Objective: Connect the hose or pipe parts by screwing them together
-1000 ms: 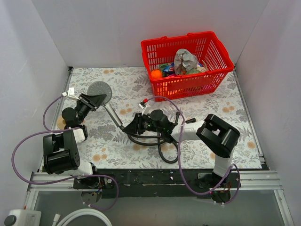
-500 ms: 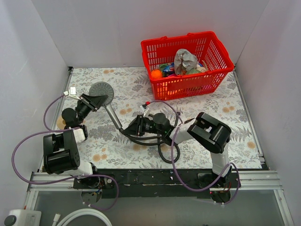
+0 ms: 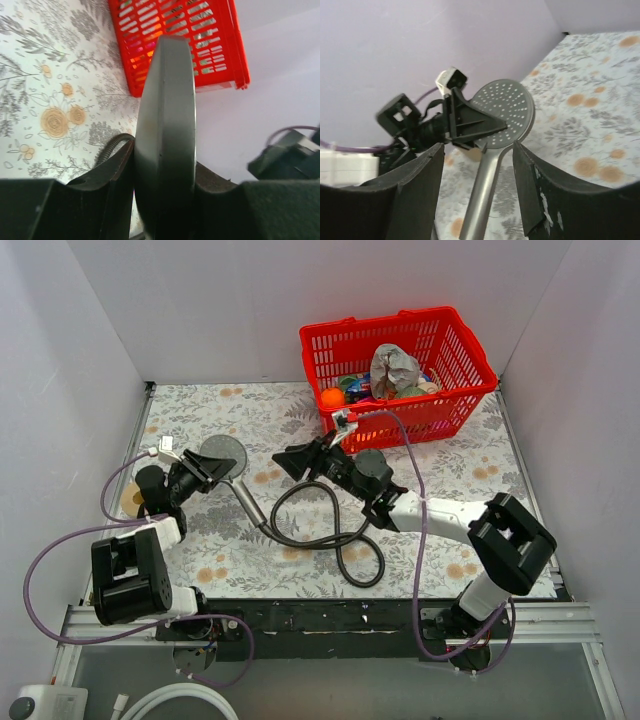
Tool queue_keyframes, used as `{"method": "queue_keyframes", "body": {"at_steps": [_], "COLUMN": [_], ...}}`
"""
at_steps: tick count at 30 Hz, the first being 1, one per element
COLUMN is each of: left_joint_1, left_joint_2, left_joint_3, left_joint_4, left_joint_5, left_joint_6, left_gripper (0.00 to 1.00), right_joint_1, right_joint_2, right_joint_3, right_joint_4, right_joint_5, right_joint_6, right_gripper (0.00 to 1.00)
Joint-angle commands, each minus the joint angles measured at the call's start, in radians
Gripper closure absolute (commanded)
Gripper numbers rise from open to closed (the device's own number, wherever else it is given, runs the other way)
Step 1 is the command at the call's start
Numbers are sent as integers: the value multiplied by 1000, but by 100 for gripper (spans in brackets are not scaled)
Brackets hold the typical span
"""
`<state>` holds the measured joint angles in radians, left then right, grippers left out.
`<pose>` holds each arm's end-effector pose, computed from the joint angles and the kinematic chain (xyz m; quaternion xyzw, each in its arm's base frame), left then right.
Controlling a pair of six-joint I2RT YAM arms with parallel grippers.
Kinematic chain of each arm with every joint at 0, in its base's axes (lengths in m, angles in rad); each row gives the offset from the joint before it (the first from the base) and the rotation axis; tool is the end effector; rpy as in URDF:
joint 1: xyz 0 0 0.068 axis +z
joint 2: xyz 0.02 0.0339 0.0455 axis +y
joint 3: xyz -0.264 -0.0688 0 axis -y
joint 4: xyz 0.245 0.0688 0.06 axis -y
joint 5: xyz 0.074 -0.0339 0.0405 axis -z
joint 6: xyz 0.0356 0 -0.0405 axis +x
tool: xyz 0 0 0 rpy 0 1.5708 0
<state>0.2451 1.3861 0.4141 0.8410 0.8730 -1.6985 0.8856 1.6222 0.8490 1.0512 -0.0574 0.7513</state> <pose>0.2542 0.0355 0.1918 -0.4056 0.6144 -0.6345 0.2354 0.2238 0.2771 0.2790 -0.0633 0.5992 0.5944 0.5326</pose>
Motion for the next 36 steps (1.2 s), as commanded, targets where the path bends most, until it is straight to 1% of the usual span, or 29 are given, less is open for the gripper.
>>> {"method": "queue_keyframes", "body": {"at_steps": [1,2,3,5,6,8,10,13,16,22,28,34,36], "left_joint_1": [3,2,3,2,2,2,0,-4,-10,-23,-26,-27,-27], "left_joint_2": [-87,-93,-94,-96,-98,-93,-87,-87,-88,-98,-87,-84,-82], "left_joint_3": [43,46,55,69,71,80,83,83,77,68,66,65,61], "left_joint_4": [-170,-199,-218,-249,-250,-255,-255,-252,-246,-237,-212,-200,-195], "left_joint_5": [-141,-185,-202,-239,-267,-273,-275,-276,-285,-298,-276,-259,-256], "left_joint_6": [126,134,140,151,148,151,146,145,142,132,115,108,105], "left_gripper": [100,100,100,100,100,100,100,100,100,100,100,100,100], "right_joint_1": [73,93,133,170,200,220,222,240,263,308,312,311,311], "right_joint_2": [-73,-73,-71,-74,-81,-122,-146,-162,-145,-10,114,182,195], "right_joint_3": [227,257,284,329,334,299,289,314,343,435,478,536,551], "right_joint_4": [-496,-664,-736,-897,-940,-976,-1028,-1143,-1192,-1231,-1188,-1178,-1178], "right_joint_5": [134,146,168,208,218,217,122,90,103,113,99,117,128], "right_joint_6": [-430,-493,-600,-677,-705,-774,-809,-855,-871,-866,-848,-860,-862], "right_gripper": [36,37,37,37,37,37,37,37,36,35,34,34,36]}}
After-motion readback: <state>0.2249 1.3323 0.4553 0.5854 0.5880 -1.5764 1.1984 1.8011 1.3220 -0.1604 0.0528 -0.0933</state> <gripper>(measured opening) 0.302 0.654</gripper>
